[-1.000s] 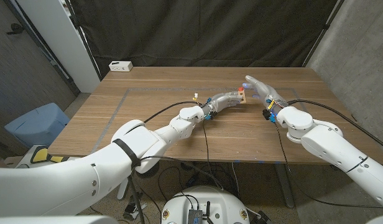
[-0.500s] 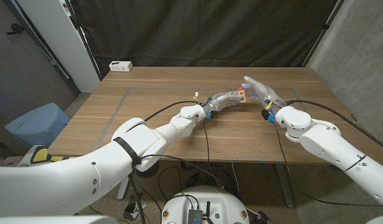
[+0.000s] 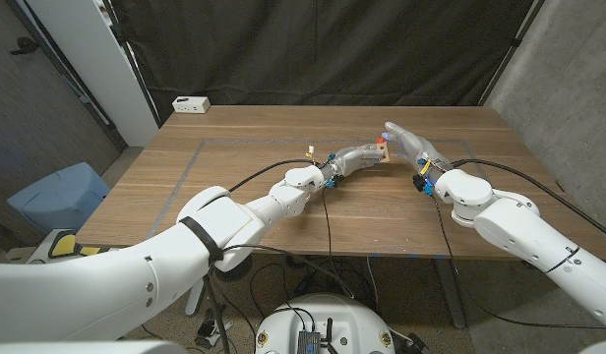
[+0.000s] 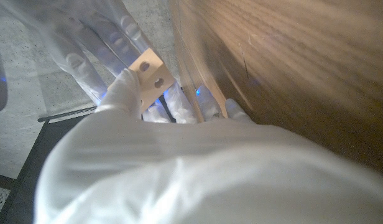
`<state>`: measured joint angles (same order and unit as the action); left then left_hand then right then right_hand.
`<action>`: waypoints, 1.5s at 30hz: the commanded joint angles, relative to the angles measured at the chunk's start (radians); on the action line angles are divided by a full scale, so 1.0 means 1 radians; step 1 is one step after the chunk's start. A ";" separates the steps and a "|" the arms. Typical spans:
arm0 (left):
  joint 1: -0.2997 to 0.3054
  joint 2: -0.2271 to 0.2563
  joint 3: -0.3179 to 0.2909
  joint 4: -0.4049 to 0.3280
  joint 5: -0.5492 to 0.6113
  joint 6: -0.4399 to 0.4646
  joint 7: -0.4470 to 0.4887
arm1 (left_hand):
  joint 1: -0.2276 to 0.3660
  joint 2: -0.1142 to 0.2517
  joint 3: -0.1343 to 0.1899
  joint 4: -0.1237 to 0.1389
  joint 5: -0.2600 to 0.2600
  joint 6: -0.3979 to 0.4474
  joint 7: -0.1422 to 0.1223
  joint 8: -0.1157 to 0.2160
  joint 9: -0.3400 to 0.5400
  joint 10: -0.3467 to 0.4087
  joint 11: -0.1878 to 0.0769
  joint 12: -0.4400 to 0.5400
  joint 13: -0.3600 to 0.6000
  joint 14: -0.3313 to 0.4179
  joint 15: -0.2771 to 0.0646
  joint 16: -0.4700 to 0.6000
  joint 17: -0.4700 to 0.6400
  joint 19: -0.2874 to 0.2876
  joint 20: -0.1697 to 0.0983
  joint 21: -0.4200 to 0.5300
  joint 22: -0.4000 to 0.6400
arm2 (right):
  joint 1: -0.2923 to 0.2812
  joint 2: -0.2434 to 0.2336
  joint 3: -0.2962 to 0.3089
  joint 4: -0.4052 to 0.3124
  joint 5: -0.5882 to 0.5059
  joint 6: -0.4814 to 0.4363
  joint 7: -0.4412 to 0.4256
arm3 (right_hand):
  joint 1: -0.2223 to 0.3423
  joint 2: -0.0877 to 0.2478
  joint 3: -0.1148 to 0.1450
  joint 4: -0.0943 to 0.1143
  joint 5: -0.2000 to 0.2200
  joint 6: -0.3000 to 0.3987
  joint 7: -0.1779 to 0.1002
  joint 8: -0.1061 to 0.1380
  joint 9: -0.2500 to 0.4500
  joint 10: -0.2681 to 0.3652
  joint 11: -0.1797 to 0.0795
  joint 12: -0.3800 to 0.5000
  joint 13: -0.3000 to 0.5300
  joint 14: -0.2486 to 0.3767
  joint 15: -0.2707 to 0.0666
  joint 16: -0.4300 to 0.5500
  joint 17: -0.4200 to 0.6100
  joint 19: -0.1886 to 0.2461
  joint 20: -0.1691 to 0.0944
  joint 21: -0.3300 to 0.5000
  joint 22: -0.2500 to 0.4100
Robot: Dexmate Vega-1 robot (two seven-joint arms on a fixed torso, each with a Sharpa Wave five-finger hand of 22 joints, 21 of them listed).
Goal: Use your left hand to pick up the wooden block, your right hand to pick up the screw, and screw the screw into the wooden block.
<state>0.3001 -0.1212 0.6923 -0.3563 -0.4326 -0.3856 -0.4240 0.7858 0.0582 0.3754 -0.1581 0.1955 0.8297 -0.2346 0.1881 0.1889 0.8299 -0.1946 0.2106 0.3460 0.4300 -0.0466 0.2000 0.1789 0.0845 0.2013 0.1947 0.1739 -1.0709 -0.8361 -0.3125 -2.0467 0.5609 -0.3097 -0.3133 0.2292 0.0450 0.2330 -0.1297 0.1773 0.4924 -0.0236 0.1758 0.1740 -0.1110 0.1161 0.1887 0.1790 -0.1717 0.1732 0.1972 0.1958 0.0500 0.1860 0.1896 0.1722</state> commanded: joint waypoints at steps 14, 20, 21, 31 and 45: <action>0.016 0.002 -0.006 -0.003 -0.003 -0.034 -0.022 | -0.002 0.007 0.005 0.006 0.005 0.033 0.016 0.008 0.004 0.005 0.001 0.006 0.006 0.007 -0.023 0.003 0.002 0.001 0.006 0.003 0.005 | -0.057 -0.017 0.015 -0.066 -0.002 0.001 -0.030 | -0.002 0.007 0.002 -0.003 0.006 0.006 0.001 0.010 0.004 -0.009 -0.003 0.001 0.002 -0.031 0.008 0.004 0.002 0.004 0.006 0.002 0.000; 0.020 0.004 -0.007 -0.004 -0.002 -0.048 -0.031 | -0.001 0.006 0.005 0.005 0.005 0.032 0.016 0.007 0.004 0.005 0.001 0.006 0.005 0.008 -0.023 0.004 0.002 0.000 0.006 0.002 0.005 | -0.066 -0.019 0.016 -0.079 -0.003 0.003 -0.032 | -0.001 0.008 0.002 -0.003 0.006 0.006 0.002 0.010 0.004 -0.009 -0.004 0.001 0.002 -0.031 0.008 0.004 0.002 0.005 0.007 0.002 0.000; 0.021 0.004 -0.008 -0.005 -0.003 -0.051 -0.033 | -0.002 0.006 0.005 0.006 0.005 0.032 0.017 0.007 0.004 0.005 0.001 0.006 0.005 0.008 -0.023 0.004 0.002 0.000 0.006 0.002 0.005 | -0.067 -0.020 0.015 -0.081 -0.004 0.003 -0.031 | -0.001 0.008 0.002 -0.003 0.006 0.007 0.003 0.010 0.004 -0.009 -0.004 0.001 0.002 -0.031 0.008 0.004 0.002 0.005 0.007 0.002 0.000; 0.029 0.007 -0.011 -0.008 -0.003 -0.077 -0.050 | -0.002 0.006 0.005 0.005 0.005 0.032 0.017 0.007 0.004 0.006 0.002 0.006 0.005 0.008 -0.023 0.003 0.002 0.001 0.007 0.003 0.005 | -0.074 -0.023 0.014 -0.099 -0.013 0.006 -0.033 | -0.001 0.009 0.003 -0.003 0.006 0.008 0.002 0.010 0.004 -0.008 -0.002 0.002 0.002 -0.031 0.009 0.004 0.002 0.005 0.006 0.002 0.000; 0.040 0.023 -0.017 -0.020 -0.005 -0.118 -0.080 | -0.001 0.007 0.004 0.005 0.005 0.030 0.016 0.007 0.004 0.006 0.001 0.006 0.005 0.007 -0.023 0.004 0.002 0.000 0.007 0.002 0.005 | -0.110 -0.027 0.050 -0.136 -0.034 0.027 -0.065 | 0.000 0.011 0.003 -0.004 0.006 0.010 0.002 0.010 0.004 -0.002 0.001 0.004 0.002 -0.028 0.009 0.005 0.001 0.006 0.007 0.002 0.000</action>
<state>0.3317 -0.1093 0.6803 -0.3665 -0.4348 -0.4735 -0.4830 0.7788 0.0586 0.3773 -0.1565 0.1966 0.8296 -0.2345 0.1881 0.1885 0.8294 -0.1941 0.2084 0.3475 0.4300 -0.0466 0.2000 0.1789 0.0841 0.1985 0.1942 0.1749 -1.1540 -0.8593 -0.2896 -2.1565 0.5394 -0.2975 -0.3571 0.2252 0.0491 0.2332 -0.1295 0.1773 0.4928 -0.0234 0.1897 0.1767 -0.1109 0.1161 0.1887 0.1790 -0.1716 0.1732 0.1972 0.1957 0.0500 0.1860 0.1895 0.1722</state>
